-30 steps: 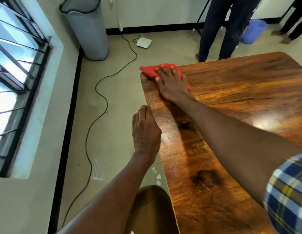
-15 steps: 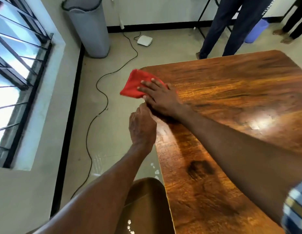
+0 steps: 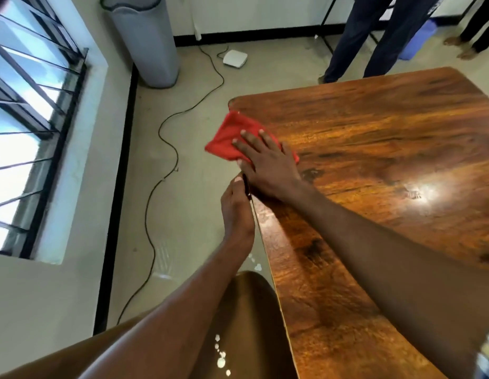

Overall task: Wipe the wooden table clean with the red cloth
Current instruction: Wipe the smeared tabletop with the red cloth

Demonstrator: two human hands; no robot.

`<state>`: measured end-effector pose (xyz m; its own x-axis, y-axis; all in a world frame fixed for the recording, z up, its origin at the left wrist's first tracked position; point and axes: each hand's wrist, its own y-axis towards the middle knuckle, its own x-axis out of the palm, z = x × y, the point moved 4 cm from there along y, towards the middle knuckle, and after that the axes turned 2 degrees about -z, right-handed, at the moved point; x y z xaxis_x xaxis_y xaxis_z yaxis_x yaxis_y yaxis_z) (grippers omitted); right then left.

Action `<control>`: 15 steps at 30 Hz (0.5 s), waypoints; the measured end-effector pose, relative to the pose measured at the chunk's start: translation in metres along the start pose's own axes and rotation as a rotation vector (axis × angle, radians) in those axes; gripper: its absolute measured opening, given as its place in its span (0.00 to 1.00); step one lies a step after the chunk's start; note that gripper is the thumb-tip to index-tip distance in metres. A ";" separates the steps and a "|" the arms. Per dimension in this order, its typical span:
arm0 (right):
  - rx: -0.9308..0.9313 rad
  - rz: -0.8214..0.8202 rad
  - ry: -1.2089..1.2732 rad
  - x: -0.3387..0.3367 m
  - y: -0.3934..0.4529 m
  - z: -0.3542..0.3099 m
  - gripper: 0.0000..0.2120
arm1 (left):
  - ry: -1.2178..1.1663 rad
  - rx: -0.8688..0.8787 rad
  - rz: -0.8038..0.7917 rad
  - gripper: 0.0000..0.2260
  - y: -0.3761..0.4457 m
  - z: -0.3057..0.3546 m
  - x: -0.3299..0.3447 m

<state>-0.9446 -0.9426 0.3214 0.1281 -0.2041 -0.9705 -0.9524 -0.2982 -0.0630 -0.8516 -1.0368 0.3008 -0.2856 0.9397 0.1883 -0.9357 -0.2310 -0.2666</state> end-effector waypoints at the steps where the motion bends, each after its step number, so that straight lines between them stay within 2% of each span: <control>1: -0.017 -0.012 -0.002 0.002 -0.014 -0.002 0.27 | -0.014 -0.020 0.004 0.16 -0.001 -0.002 0.002; 3: 0.002 -0.025 0.011 0.001 -0.021 -0.001 0.27 | 0.058 -0.017 0.012 0.18 -0.003 -0.004 0.008; 6: 0.050 -0.028 -0.003 -0.003 0.017 0.000 0.27 | 0.394 0.166 -0.023 0.21 -0.009 -0.010 0.009; 8: 0.062 -0.030 -0.021 -0.009 0.056 -0.003 0.27 | 0.529 0.209 -0.045 0.23 -0.010 -0.019 0.007; 12: 0.096 -0.029 -0.047 -0.019 0.116 0.006 0.28 | 0.576 0.226 -0.014 0.23 -0.008 -0.029 0.005; 15: 0.215 0.057 -0.054 -0.027 0.125 0.031 0.26 | 0.596 0.271 0.023 0.24 -0.007 -0.030 0.004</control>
<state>-1.0752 -0.9455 0.3329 0.0635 -0.1633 -0.9845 -0.9954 -0.0806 -0.0508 -0.8403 -1.0236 0.2748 -0.2156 0.8945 -0.3916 -0.9720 -0.2350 -0.0018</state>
